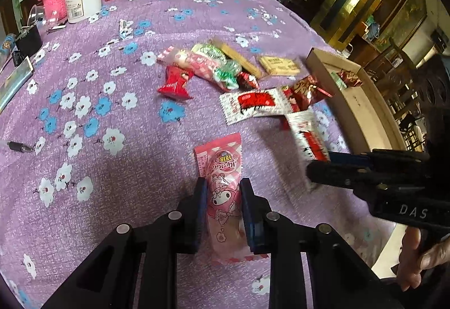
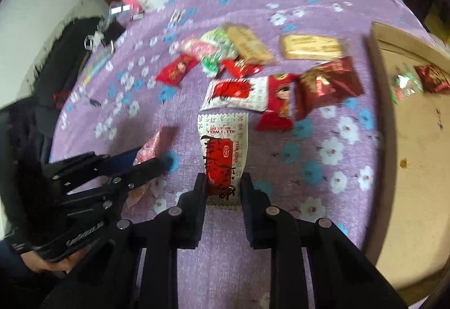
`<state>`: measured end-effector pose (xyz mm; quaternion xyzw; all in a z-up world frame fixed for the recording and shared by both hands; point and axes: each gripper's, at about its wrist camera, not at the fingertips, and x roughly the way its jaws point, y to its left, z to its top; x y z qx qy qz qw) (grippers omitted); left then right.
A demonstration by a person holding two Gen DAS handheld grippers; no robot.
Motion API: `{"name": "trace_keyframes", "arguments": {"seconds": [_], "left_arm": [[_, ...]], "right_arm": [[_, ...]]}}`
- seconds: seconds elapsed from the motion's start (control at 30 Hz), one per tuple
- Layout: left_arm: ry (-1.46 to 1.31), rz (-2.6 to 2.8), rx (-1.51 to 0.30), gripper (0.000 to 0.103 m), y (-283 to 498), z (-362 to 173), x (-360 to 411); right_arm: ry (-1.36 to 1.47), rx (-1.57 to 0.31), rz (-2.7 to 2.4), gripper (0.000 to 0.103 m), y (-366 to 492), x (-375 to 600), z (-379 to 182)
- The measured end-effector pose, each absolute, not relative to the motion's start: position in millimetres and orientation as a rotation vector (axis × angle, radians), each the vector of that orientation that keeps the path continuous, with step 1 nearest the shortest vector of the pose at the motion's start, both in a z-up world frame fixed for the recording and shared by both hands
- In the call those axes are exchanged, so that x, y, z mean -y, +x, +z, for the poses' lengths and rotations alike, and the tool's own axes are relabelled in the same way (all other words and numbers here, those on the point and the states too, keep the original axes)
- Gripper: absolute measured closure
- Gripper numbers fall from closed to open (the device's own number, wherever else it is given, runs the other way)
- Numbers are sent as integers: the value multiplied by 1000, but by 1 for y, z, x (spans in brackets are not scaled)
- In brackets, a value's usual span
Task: Organize snacks
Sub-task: 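Carry pink pouch in left gripper while right carries white-red packet over tray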
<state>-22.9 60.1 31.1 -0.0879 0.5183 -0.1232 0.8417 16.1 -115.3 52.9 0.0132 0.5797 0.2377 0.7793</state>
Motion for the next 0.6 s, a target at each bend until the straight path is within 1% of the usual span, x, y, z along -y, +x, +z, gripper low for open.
{"name": "trace_keyframes", "arguments": {"seconds": [0.33,0.6], "left_arm": [[-157,-314,-1062,80,-17,52,-36],[-95,-390,-1040,80,-5,74,3]], "right_arm": [[141,-1184,470,81,9,161,77],[279,-1151,375,81,12,219,84]]}}
